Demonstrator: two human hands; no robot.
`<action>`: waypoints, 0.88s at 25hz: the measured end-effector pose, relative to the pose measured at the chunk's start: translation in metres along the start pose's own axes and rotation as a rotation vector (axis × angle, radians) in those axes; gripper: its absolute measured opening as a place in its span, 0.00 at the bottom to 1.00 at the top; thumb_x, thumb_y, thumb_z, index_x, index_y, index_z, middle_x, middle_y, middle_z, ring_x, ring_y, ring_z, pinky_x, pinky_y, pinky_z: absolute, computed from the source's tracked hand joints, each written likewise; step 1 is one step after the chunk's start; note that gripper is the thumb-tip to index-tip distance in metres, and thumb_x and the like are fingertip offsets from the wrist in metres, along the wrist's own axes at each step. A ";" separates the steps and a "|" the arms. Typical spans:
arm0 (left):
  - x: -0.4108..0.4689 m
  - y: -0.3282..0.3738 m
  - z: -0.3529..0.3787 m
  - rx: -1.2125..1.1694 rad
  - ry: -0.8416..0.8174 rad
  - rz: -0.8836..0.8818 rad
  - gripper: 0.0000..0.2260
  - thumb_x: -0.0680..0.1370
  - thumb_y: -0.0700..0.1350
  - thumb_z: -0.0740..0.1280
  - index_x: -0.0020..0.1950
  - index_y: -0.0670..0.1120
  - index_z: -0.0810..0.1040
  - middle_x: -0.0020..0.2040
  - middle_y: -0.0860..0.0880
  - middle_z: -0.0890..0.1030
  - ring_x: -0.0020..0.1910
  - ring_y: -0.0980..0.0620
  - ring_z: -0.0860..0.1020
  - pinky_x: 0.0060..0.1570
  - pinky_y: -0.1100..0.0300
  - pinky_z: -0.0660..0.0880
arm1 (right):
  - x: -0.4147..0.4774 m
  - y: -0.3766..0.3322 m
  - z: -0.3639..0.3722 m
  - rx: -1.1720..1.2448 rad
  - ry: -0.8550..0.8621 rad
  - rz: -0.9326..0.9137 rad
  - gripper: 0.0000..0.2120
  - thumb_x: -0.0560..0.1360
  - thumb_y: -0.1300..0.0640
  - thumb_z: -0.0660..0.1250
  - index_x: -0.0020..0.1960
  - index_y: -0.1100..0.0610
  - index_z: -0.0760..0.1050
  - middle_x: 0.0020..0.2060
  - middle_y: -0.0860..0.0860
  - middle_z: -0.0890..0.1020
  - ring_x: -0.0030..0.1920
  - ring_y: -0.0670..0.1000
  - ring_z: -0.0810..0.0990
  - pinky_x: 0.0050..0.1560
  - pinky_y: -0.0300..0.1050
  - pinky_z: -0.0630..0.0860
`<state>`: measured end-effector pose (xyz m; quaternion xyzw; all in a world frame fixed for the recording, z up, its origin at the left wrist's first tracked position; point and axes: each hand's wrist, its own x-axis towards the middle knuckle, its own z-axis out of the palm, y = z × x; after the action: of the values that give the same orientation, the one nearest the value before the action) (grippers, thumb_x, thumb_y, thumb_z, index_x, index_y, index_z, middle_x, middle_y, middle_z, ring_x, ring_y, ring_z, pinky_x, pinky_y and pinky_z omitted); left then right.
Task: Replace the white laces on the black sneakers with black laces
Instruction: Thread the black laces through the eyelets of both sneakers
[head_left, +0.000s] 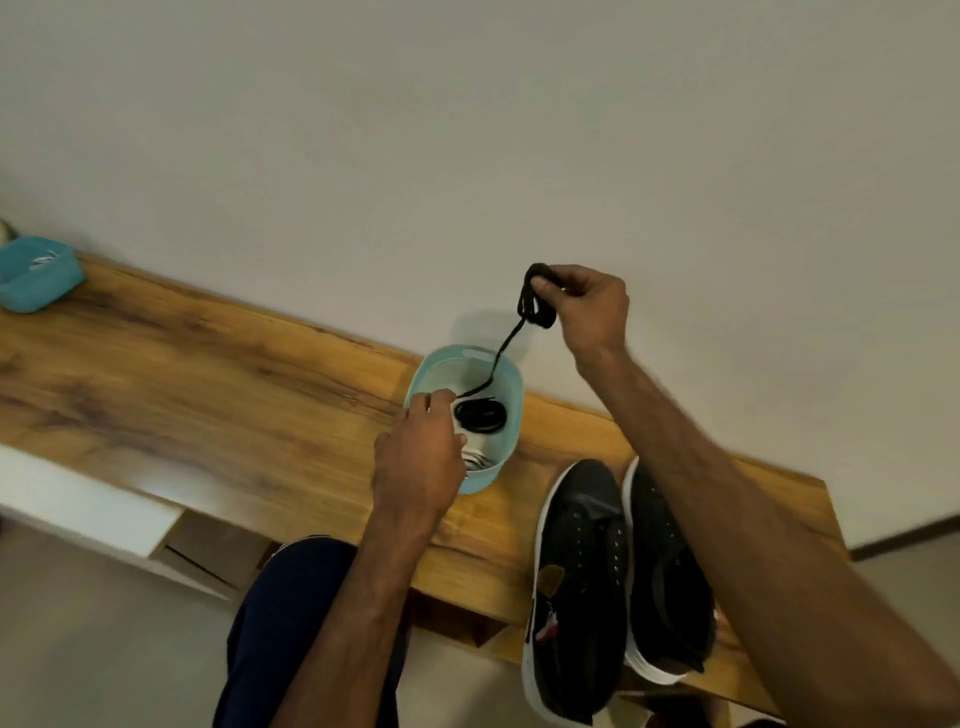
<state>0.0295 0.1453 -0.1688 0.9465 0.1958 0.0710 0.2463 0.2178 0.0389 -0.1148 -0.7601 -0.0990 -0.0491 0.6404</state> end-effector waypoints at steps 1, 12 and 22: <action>-0.002 0.004 0.002 -0.026 -0.004 0.014 0.20 0.81 0.48 0.65 0.72 0.48 0.66 0.67 0.47 0.72 0.62 0.46 0.74 0.55 0.46 0.75 | -0.002 -0.019 -0.017 0.067 0.022 -0.019 0.10 0.71 0.67 0.75 0.52 0.66 0.83 0.43 0.57 0.85 0.39 0.48 0.82 0.45 0.43 0.81; -0.055 0.064 0.050 0.000 -0.332 0.189 0.24 0.77 0.56 0.68 0.69 0.47 0.68 0.62 0.49 0.77 0.59 0.48 0.77 0.56 0.51 0.75 | -0.086 -0.061 -0.215 0.239 0.158 -0.088 0.08 0.75 0.68 0.71 0.52 0.60 0.81 0.37 0.46 0.86 0.40 0.43 0.83 0.46 0.38 0.79; -0.097 0.084 0.109 0.219 -0.620 -0.096 0.08 0.80 0.44 0.63 0.54 0.41 0.76 0.40 0.47 0.79 0.43 0.47 0.84 0.43 0.56 0.81 | -0.220 0.095 -0.203 -0.729 -0.264 0.238 0.07 0.78 0.54 0.68 0.56 0.50 0.80 0.50 0.49 0.84 0.52 0.51 0.82 0.52 0.51 0.79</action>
<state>-0.0059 -0.0090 -0.2253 0.9336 0.1624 -0.2539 0.1939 0.0336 -0.1953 -0.2152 -0.9433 -0.0680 0.0915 0.3119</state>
